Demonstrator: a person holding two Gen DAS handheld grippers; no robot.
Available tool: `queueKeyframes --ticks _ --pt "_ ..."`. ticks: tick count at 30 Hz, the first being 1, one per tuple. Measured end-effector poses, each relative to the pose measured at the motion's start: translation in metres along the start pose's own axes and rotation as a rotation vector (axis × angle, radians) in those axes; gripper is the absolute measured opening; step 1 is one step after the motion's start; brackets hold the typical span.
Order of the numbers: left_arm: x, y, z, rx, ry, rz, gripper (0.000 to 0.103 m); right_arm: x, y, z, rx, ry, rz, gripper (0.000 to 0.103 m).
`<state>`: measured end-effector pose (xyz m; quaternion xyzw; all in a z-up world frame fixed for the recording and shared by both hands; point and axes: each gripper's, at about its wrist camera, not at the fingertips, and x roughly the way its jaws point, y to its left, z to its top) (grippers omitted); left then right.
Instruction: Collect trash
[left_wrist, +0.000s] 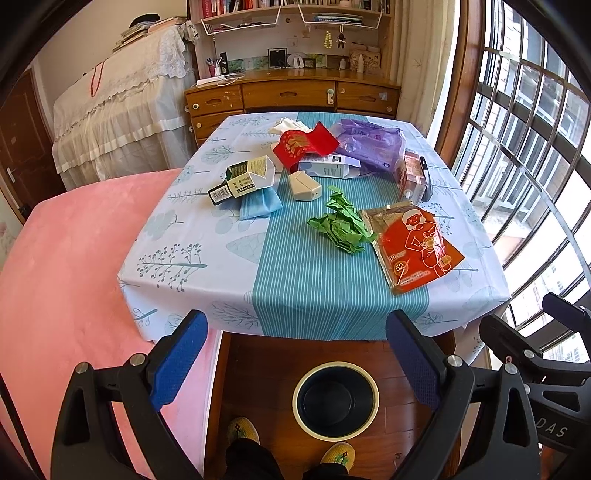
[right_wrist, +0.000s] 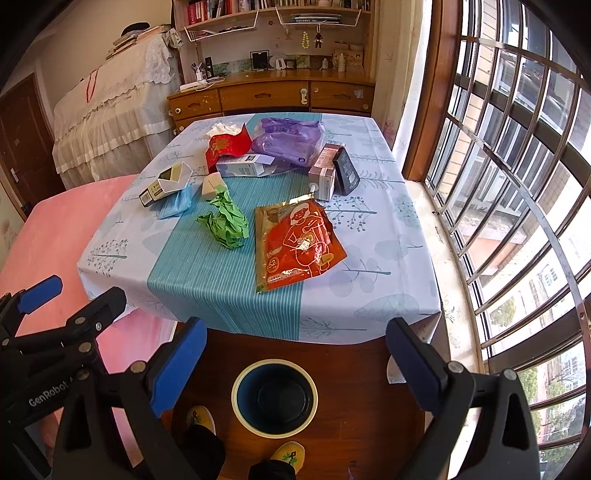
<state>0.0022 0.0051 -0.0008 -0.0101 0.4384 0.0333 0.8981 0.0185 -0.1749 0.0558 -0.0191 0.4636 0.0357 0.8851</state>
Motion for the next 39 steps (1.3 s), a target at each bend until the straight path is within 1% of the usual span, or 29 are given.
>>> queueKeyframes --ticks 9,15,24,33,37,39 --pt "-0.004 -0.002 -0.002 -0.001 -0.005 0.004 0.096 0.000 -0.002 0.000 -0.001 0.002 0.012 0.098" --pt "-0.005 -0.003 0.000 -0.005 -0.009 0.009 0.096 0.001 -0.002 0.001 -0.012 0.000 0.028 0.094" --pt "-0.008 -0.005 0.004 -0.006 -0.025 0.015 0.096 0.002 -0.002 0.001 -0.003 0.005 0.047 0.092" --pt "-0.011 -0.005 0.009 -0.008 -0.029 0.023 0.096 0.000 -0.002 0.009 -0.020 -0.013 0.078 0.086" --pt "-0.016 -0.002 0.016 -0.007 -0.035 0.041 0.096 -0.001 0.002 0.017 -0.028 -0.022 0.094 0.085" --pt "-0.019 0.003 0.021 -0.016 -0.051 0.049 0.096 -0.001 0.005 0.022 -0.033 -0.030 0.107 0.085"
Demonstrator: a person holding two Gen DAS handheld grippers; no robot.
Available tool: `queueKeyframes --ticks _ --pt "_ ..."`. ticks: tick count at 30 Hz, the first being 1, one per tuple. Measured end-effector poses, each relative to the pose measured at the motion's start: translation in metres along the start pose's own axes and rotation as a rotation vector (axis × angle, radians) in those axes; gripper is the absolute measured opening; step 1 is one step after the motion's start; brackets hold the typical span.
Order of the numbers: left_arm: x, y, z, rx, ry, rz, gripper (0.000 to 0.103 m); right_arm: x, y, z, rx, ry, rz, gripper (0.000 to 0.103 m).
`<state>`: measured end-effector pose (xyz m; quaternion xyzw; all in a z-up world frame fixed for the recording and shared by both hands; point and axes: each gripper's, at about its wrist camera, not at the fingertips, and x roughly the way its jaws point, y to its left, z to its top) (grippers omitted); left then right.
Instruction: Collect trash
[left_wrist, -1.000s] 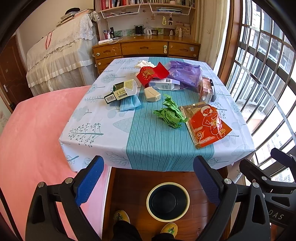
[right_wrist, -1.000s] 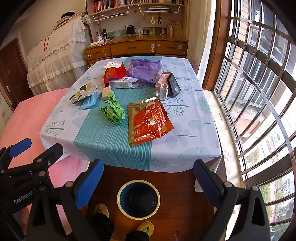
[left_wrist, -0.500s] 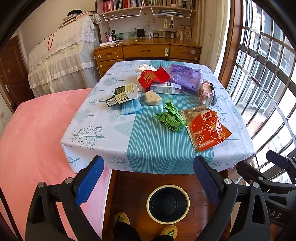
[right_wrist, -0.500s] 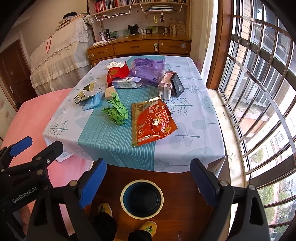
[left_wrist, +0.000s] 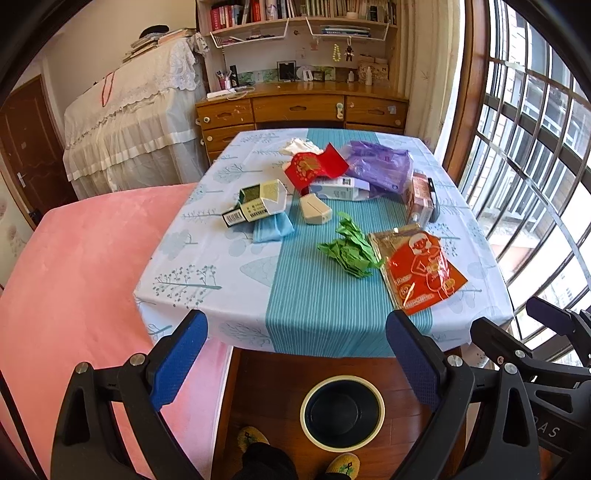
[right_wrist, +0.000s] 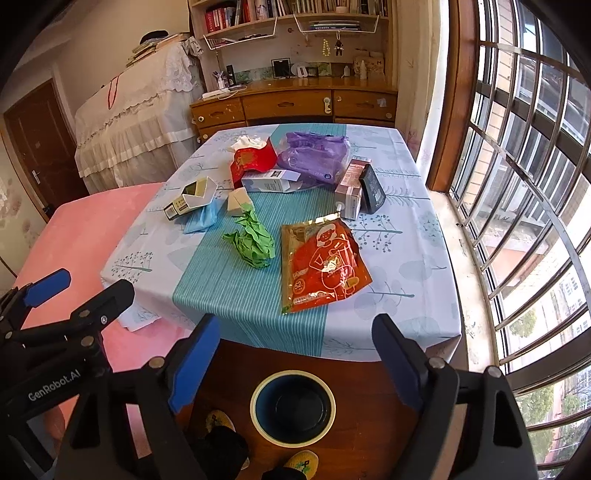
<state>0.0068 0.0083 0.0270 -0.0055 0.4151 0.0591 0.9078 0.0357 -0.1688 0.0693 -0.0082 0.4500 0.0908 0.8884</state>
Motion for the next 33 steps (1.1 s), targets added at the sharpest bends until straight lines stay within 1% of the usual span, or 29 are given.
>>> queueKeyframes --ticks 3,7,9,13,16,18,20,22,23,24,27,31,33 --pt "-0.002 0.008 0.009 -0.012 -0.031 0.012 0.096 0.005 0.006 0.008 -0.008 -0.007 0.017 0.085" --pt "0.005 0.016 0.024 -0.006 -0.046 0.024 0.096 0.012 0.014 0.023 -0.020 -0.023 0.014 0.083" --pt "0.012 0.018 0.033 0.000 -0.045 0.023 0.096 0.016 0.020 0.031 -0.033 -0.036 0.008 0.081" --pt "0.033 0.026 0.057 0.019 -0.043 0.011 0.096 0.027 0.029 0.051 -0.040 -0.065 0.005 0.080" --pt "0.055 0.034 0.077 0.046 -0.016 -0.007 0.096 0.043 0.036 0.068 -0.030 -0.059 0.016 0.080" --pt "0.073 0.043 0.089 0.056 0.016 -0.010 0.096 0.061 0.041 0.079 -0.023 -0.028 0.021 0.080" --pt "0.095 0.056 0.101 0.047 0.063 -0.017 0.096 0.084 0.047 0.089 -0.018 0.023 0.018 0.080" --pt "0.113 0.067 0.108 0.038 0.100 -0.024 0.096 0.106 0.052 0.096 -0.018 0.062 0.014 0.078" --pt "0.123 0.074 0.112 0.035 0.118 -0.032 0.096 0.119 0.056 0.099 -0.034 0.085 0.006 0.074" --pt "0.132 0.080 0.115 0.033 0.133 -0.039 0.096 0.132 0.060 0.101 -0.060 0.108 -0.007 0.072" --pt "0.157 0.095 0.120 0.041 0.177 -0.056 0.096 0.167 0.070 0.101 -0.129 0.174 -0.029 0.069" --pt "0.186 0.108 0.129 0.050 0.219 -0.078 0.096 0.203 0.077 0.096 -0.172 0.273 -0.038 0.067" --pt "0.199 0.113 0.134 0.056 0.240 -0.096 0.096 0.215 0.081 0.093 -0.195 0.308 -0.054 0.062"
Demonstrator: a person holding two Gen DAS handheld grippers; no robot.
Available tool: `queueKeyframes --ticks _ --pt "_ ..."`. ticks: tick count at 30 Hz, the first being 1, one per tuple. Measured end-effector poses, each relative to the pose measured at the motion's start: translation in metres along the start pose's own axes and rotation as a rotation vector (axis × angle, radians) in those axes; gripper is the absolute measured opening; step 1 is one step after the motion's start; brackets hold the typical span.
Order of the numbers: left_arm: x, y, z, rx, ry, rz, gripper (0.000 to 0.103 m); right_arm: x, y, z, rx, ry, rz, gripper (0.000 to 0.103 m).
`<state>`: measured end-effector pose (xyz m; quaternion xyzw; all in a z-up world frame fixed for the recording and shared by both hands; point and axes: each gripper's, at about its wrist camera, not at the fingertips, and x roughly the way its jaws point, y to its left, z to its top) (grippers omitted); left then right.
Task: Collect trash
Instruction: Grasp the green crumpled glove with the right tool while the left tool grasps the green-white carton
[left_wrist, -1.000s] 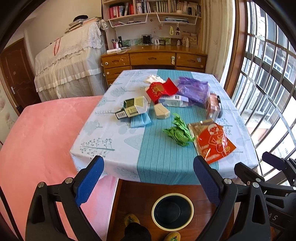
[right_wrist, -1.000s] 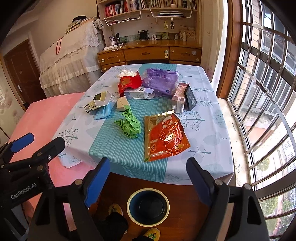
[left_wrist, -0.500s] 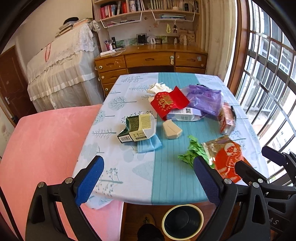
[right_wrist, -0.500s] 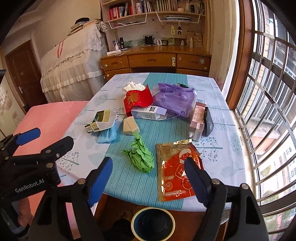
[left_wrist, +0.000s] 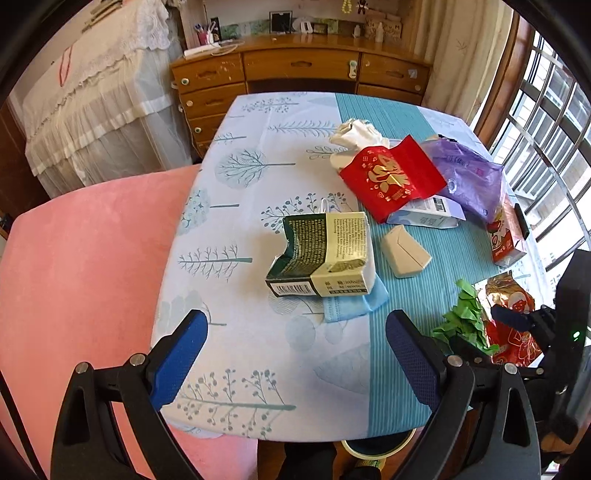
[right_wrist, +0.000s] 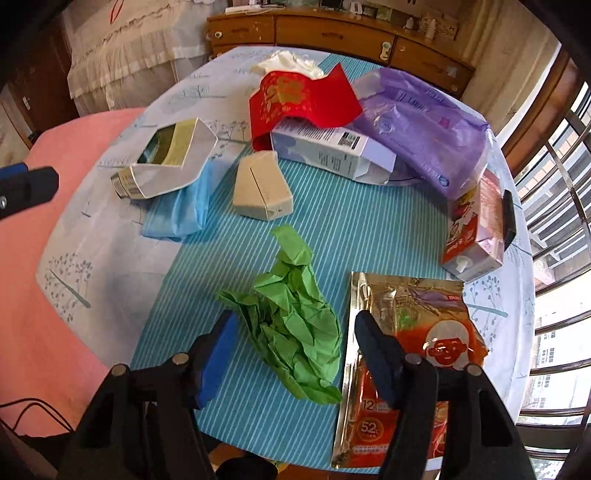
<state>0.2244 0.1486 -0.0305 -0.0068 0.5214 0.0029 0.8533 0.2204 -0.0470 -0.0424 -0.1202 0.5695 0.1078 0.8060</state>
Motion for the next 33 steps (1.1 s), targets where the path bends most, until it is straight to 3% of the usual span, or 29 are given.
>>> queueKeyframes --ticks 3,15,25,33 --pt "0.015 0.003 0.011 0.029 0.029 -0.020 0.096 0.013 0.005 0.001 -0.006 0.044 -0.001 0.055" --pt "0.051 -0.016 0.023 0.220 0.090 -0.039 0.096 0.020 0.001 0.021 0.082 0.055 0.046 0.040" --pt "0.067 -0.025 0.019 0.356 0.086 0.008 0.096 0.013 -0.006 0.035 0.173 0.043 0.107 0.039" --pt "0.085 -0.030 0.026 0.405 0.080 0.014 0.096 0.011 -0.002 0.036 0.203 0.036 0.117 0.039"
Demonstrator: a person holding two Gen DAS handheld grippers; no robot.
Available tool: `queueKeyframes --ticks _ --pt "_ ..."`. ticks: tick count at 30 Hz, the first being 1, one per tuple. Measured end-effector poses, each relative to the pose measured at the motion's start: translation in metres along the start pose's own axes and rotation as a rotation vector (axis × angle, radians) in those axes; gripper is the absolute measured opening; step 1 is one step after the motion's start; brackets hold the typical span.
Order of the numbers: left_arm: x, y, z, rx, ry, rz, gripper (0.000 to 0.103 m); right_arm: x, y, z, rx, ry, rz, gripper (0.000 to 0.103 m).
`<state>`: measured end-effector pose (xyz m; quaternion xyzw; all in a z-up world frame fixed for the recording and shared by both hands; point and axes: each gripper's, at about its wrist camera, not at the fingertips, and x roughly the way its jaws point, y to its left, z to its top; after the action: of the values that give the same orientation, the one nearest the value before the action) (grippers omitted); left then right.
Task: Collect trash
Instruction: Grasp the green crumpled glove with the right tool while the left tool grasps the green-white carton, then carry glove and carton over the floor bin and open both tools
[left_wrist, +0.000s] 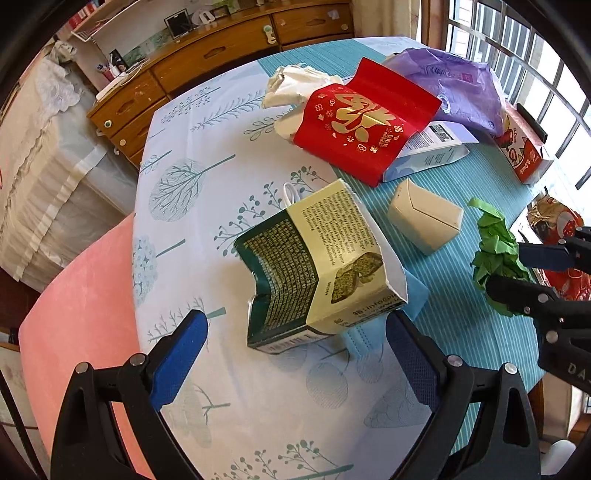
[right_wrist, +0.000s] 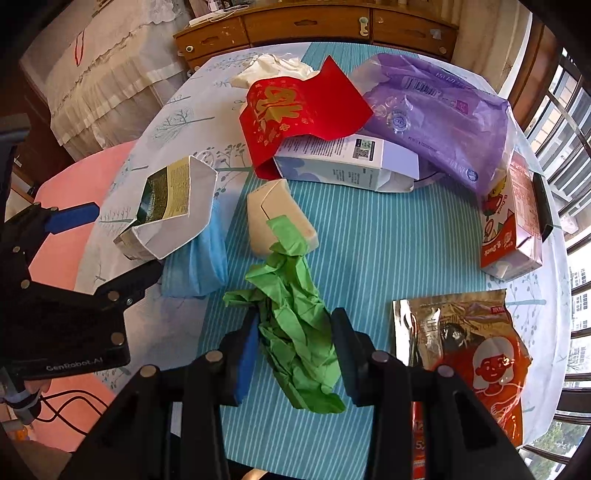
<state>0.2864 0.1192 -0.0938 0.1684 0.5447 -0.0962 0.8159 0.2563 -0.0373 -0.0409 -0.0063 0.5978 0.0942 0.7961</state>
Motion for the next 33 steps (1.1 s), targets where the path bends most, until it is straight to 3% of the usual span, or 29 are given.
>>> queueKeyframes --ticks 4,5,7,9,13,20,33 --pt "0.007 -0.003 0.005 0.023 0.001 -0.005 0.094 0.000 0.000 -0.001 0.013 0.001 0.000 0.039" --pt "0.009 -0.003 0.007 0.031 0.004 -0.012 0.087 0.001 0.000 -0.002 0.016 0.000 -0.001 0.039" --pt "0.013 -0.004 0.009 0.039 0.024 -0.040 0.061 0.001 -0.001 -0.001 0.020 -0.002 -0.003 0.039" --pt "0.018 -0.002 0.012 0.027 0.057 -0.081 0.044 -0.001 -0.002 -0.001 0.023 -0.007 -0.004 0.039" --pt "0.017 0.006 0.015 -0.024 0.052 -0.117 0.026 -0.007 -0.006 -0.003 0.030 -0.017 -0.001 0.039" --pt "-0.011 0.009 0.019 -0.079 0.001 -0.124 0.023 -0.024 -0.006 -0.002 0.014 -0.046 0.025 0.039" --pt "-0.126 -0.022 -0.009 -0.178 -0.171 -0.076 0.023 -0.107 0.001 -0.006 -0.142 -0.193 0.093 0.038"
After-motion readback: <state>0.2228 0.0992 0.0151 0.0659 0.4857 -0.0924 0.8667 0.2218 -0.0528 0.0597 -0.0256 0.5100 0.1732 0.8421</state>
